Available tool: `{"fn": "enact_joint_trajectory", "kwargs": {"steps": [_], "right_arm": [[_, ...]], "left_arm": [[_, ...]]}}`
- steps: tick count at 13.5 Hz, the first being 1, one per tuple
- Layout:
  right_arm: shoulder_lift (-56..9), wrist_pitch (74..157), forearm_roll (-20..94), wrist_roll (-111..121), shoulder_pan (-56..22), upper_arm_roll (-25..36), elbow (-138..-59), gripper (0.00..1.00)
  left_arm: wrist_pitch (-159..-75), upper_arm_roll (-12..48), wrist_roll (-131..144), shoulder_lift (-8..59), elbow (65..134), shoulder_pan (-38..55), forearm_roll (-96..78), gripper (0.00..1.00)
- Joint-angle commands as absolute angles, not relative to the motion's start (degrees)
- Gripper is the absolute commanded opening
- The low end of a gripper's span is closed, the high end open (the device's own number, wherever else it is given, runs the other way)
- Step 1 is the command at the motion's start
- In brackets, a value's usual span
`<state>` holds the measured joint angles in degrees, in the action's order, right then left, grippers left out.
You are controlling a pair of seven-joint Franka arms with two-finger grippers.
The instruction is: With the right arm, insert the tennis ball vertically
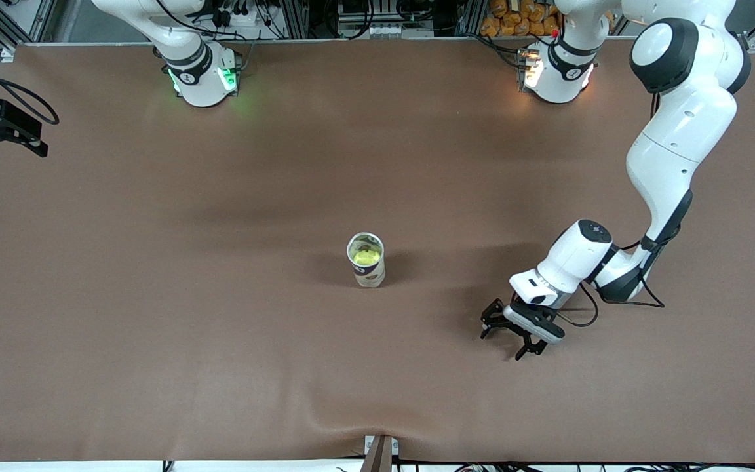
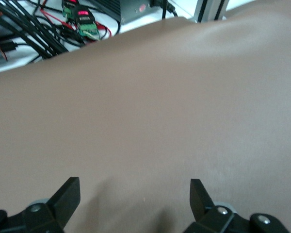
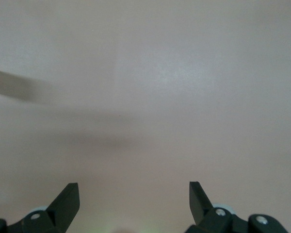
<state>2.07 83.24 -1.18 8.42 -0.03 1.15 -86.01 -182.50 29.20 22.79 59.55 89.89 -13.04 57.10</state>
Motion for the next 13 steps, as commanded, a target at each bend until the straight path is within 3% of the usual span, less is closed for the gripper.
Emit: {"fn": "enact_joint_trajectory", "kwargs": {"steps": [1,7,13], "right_arm": [[1.3,82.2,-0.4,7.6,-0.1,1.2,-84.5,1.00],[1.3,81.7,-0.4,4.9,-0.4,1.1,-84.6,1.00],[1.4,81.7,-0.5,4.9,-0.2,1.2,-84.7,1.00]], "left_arm": [[-176.7,32.5,23.1,58.4,88.9,-14.1,55.7,1.00],[-158.2,45.3,22.4,58.4,85.7,-19.7,55.0,1.00],[-144.2,51.5,22.0,58.4,81.2,-19.8,53.2,1.00]]}}
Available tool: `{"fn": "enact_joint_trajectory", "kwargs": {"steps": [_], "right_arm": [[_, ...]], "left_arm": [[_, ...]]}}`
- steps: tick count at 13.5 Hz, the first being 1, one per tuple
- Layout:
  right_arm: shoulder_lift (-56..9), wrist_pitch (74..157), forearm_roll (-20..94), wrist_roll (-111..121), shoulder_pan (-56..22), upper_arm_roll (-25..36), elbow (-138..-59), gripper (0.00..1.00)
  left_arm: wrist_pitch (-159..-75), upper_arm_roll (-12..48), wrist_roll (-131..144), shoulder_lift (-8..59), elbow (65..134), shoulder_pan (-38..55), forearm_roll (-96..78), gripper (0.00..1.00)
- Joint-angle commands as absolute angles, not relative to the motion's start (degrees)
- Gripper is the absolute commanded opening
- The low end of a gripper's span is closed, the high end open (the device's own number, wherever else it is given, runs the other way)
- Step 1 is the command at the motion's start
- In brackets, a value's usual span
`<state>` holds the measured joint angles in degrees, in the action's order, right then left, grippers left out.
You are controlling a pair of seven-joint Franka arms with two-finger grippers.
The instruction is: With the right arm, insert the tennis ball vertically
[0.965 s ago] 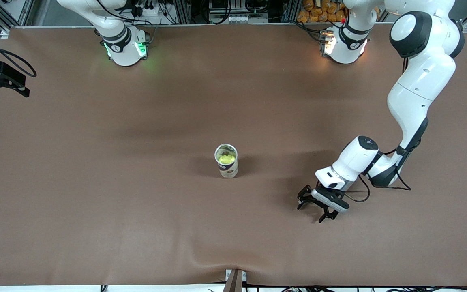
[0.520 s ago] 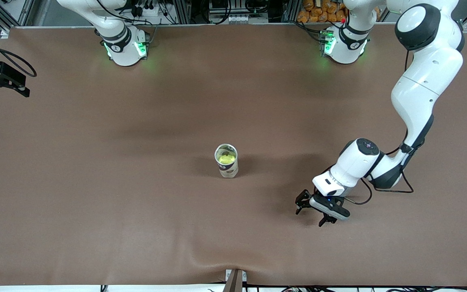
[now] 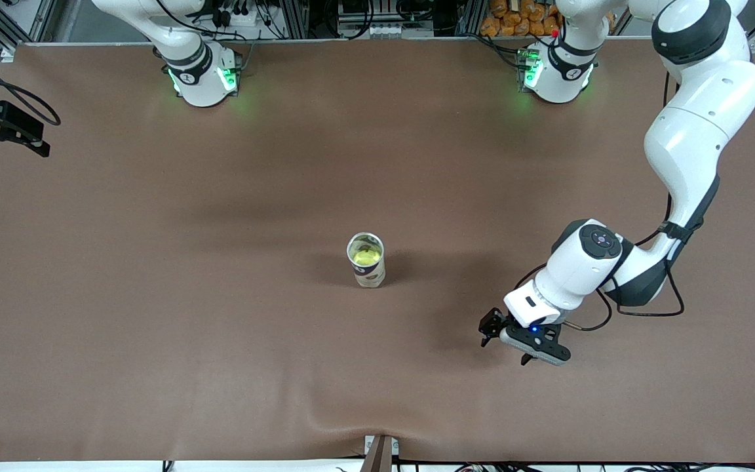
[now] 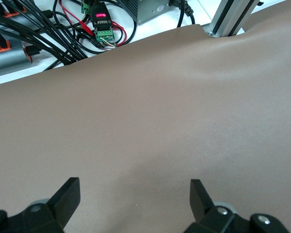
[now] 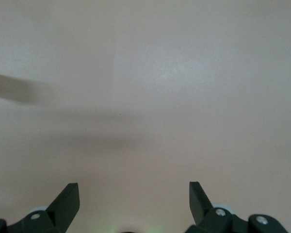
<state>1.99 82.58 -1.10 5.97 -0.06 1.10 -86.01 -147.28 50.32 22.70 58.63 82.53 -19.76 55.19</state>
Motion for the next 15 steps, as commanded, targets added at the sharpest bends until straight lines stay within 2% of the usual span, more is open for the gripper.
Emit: {"fn": "enact_joint_trajectory", "kwargs": {"steps": [1,7,12,15], "right_arm": [[1.4,81.7,-0.5,4.9,-0.2,1.2,-84.7,1.00],[1.4,81.9,-1.7,0.9,-0.4,1.1,-84.8,1.00],[1.3,82.1,-3.6,0.8,-0.4,1.1,-85.1,1.00],[1.4,81.8,-3.7,0.8,-0.5,1.1,-85.2,1.00]], "left_arm": [[-143.6,51.8,21.7,58.4,81.1,-19.8,51.5,1.00],[-129.7,57.3,17.1,58.4,76.8,-20.6,48.5,1.00],[-122.2,65.9,17.1,58.3,76.4,-26.3,47.4,1.00],[-116.4,67.0,17.8,53.5,75.3,-26.0,47.7,1.00]]}}
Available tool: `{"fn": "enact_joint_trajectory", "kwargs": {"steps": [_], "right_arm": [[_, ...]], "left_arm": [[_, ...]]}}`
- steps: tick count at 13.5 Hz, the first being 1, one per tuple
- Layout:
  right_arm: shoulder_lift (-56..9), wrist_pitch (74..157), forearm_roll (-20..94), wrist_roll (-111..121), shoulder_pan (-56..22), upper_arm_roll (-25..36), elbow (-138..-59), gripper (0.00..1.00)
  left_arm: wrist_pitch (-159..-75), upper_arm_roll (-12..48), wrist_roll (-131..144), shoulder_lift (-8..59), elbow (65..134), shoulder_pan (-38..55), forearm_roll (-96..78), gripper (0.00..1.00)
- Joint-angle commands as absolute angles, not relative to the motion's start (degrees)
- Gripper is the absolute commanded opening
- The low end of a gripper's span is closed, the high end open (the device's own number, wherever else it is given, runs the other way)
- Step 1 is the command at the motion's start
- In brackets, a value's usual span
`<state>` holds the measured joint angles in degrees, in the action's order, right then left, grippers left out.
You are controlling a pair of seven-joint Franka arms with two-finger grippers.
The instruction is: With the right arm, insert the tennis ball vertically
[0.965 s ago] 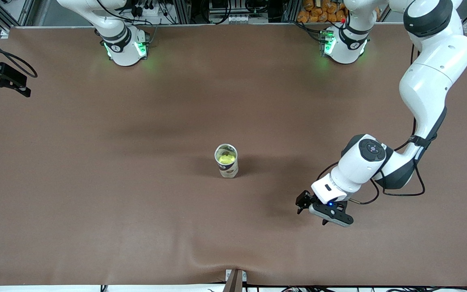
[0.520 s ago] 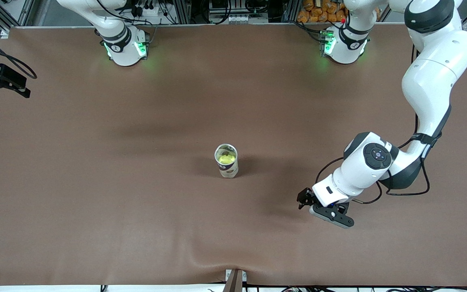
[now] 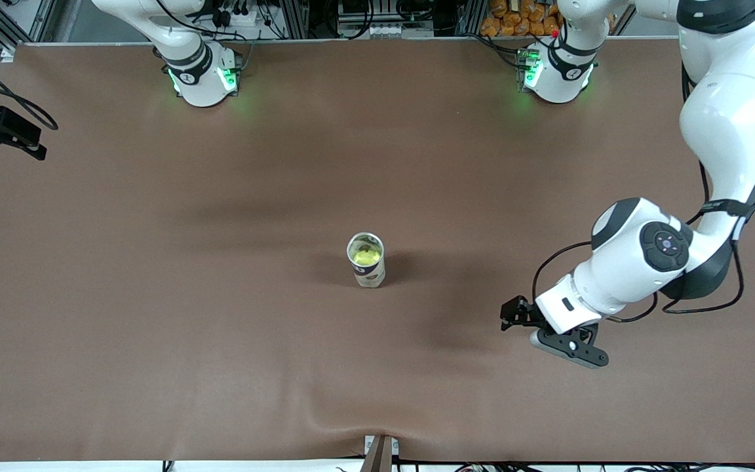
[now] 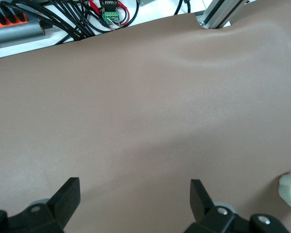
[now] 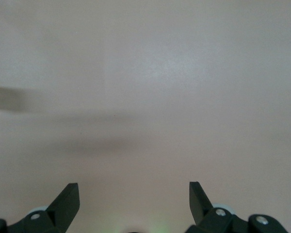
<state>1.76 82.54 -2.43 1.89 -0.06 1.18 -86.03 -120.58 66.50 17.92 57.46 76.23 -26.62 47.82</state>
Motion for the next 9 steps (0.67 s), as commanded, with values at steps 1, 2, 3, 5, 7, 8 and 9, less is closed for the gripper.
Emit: {"fn": "enact_joint_trajectory", "kwargs": {"steps": [1,2,3,5,7,8,9], "right_arm": [[1.3,81.8,-3.7,0.8,-0.5,1.1,-85.2,1.00],[1.4,81.7,-3.6,0.8,-0.5,1.1,-85.2,1.00],[1.4,81.7,-3.6,0.8,-0.5,1.1,-85.2,1.00],[1.4,81.7,-3.6,0.8,-0.5,1.1,-85.1,1.00],[1.4,81.7,-3.5,0.7,-0.5,1.1,-85.2,1.00],[1.4,81.7,-3.5,0.7,-0.4,1.1,-85.1,1.00],[1.3,81.7,-3.5,0.8,-0.4,1.1,-85.1,1.00]], "left_arm": [[-115.0,66.8,18.0,51.6,75.3,-25.8,47.6,1.00],[-113.7,67.1,18.1,51.1,75.3,-25.8,47.2,1.00],[-111.1,67.6,18.1,50.7,75.2,-26.0,46.8,1.00],[-108.0,70.4,19.1,49.4,75.2,-26.8,46.7,1.00],[-105.0,72.2,23.9,47.5,75.2,-27.2,45.8,1.00],[-103.2,73.0,24.6,46.5,75.2,-27.2,45.7,1.00],[-101.4,73.9,24.7,46.1,75.2,-27.4,45.2,1.00]]}}
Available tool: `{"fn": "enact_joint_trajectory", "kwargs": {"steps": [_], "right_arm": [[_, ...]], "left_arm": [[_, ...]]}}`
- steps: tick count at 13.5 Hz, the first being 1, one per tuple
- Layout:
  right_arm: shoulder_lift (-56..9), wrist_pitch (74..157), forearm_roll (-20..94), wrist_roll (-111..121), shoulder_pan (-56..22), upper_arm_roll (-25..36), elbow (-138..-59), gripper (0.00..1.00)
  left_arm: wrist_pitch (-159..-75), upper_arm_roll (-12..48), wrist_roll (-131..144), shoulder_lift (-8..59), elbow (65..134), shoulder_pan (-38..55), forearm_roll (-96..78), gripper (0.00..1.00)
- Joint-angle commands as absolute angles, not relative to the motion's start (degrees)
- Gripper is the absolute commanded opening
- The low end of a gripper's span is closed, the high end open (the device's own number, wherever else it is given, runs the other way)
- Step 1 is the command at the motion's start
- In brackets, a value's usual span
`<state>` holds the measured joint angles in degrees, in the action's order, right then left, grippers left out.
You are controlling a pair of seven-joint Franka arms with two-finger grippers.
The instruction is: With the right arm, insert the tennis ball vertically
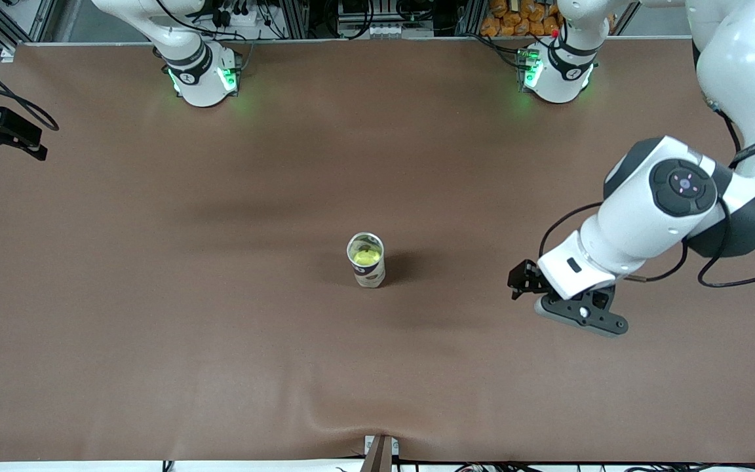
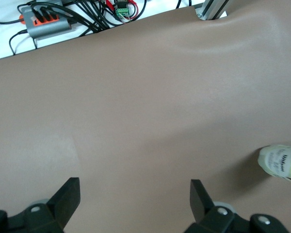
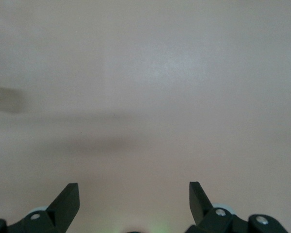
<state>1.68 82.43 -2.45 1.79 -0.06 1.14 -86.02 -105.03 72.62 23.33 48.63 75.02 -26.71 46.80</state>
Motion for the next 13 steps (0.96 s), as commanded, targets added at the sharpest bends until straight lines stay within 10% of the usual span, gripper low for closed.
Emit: {"fn": "enact_joint_trajectory", "kwargs": {"steps": [1,13], "right_arm": [[1.4,81.7,-3.5,0.7,-0.4,1.1,-85.1,1.00],[1.4,81.7,-3.1,1.0,-0.3,1.1,-85.1,1.00]], "left_arm": [[-100.1,75.0,25.4,45.5,75.2,-28.1,44.7,1.00],[-90.1,83.6,28.3,42.1,73.9,-33.7,43.1,1.00]]}}
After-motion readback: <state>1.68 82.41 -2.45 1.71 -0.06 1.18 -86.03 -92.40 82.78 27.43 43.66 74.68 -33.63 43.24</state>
